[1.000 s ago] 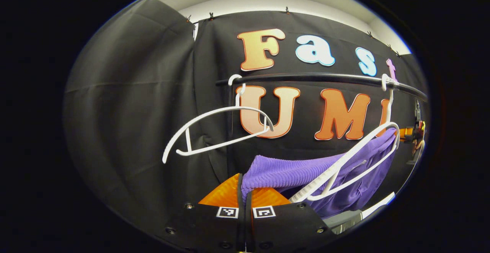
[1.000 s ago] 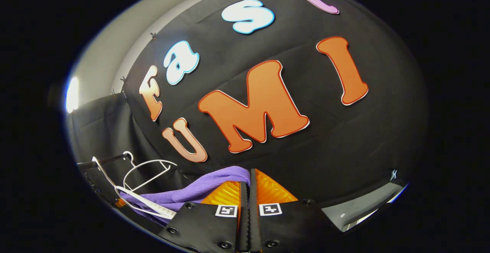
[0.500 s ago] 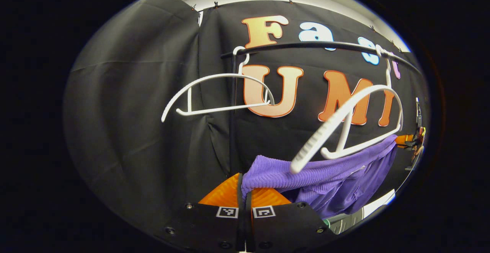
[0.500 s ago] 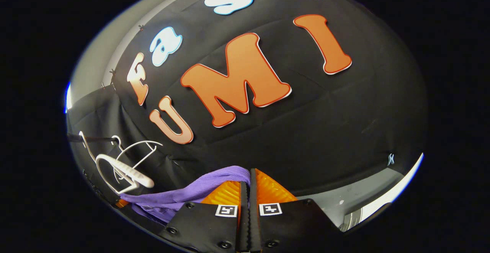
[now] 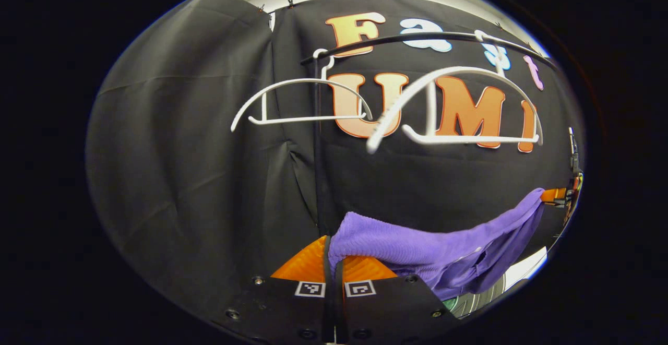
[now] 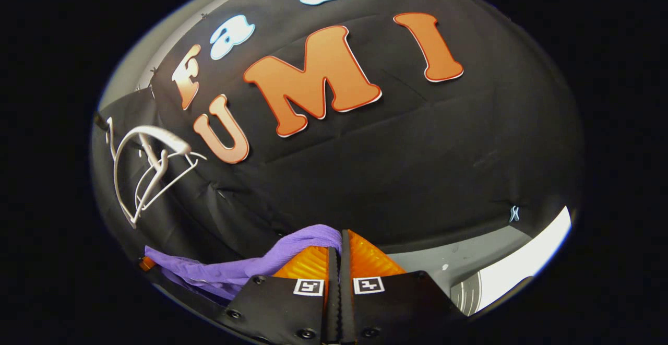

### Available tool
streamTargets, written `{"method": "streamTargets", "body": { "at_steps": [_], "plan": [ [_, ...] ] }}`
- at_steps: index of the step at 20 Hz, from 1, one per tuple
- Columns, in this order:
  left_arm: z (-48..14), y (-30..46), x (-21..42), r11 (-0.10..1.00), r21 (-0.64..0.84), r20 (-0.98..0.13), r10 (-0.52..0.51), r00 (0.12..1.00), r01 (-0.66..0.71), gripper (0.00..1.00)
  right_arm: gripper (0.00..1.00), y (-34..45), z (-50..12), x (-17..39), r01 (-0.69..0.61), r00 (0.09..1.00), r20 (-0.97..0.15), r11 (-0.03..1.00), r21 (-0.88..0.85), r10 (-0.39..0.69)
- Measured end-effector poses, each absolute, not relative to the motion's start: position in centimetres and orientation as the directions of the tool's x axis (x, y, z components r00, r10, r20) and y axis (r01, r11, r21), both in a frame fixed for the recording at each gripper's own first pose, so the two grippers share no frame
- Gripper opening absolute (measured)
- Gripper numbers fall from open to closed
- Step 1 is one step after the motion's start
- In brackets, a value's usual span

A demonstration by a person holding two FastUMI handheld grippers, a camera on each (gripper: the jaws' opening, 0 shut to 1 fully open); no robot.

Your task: Grasp the clothes on the hanger with both hands and then place them into the laundry hamper below.

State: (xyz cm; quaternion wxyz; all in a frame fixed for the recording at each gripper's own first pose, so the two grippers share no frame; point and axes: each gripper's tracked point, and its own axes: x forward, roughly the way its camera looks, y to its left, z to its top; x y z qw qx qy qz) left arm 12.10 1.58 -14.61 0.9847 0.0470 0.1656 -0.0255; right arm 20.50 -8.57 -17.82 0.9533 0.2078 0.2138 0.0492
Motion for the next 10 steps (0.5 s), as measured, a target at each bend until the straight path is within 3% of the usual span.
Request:
{"method": "streamTargets", "body": {
  "at_steps": [10],
  "plan": [
    [-18.0,-7.2,7.6,0.983,0.015,-0.409,-0.159,0.899,0.180,0.00,0.07,-4.4,-23.1,13.6,-0.021,0.857,-0.453,0.894,0.448,0.247]
  ]
}}
